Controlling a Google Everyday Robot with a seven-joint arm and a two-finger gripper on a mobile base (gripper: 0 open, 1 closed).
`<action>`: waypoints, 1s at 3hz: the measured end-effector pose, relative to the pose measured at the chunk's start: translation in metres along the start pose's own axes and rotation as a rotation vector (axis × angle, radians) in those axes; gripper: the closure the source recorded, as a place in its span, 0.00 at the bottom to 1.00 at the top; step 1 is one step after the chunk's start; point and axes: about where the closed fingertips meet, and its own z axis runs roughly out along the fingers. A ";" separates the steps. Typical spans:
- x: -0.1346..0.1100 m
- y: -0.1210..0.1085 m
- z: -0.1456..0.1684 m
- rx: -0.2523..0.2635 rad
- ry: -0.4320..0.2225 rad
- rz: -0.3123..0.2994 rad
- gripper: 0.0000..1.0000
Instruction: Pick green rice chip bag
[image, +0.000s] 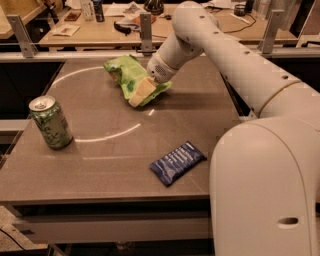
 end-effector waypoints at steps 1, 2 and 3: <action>0.000 0.000 0.000 0.000 0.000 0.000 1.00; 0.000 0.000 0.000 0.000 0.000 0.000 1.00; -0.001 0.000 -0.001 0.000 0.000 0.000 1.00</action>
Offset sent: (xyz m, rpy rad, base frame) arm -0.0849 -0.1237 0.3275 0.9177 -0.6914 0.0276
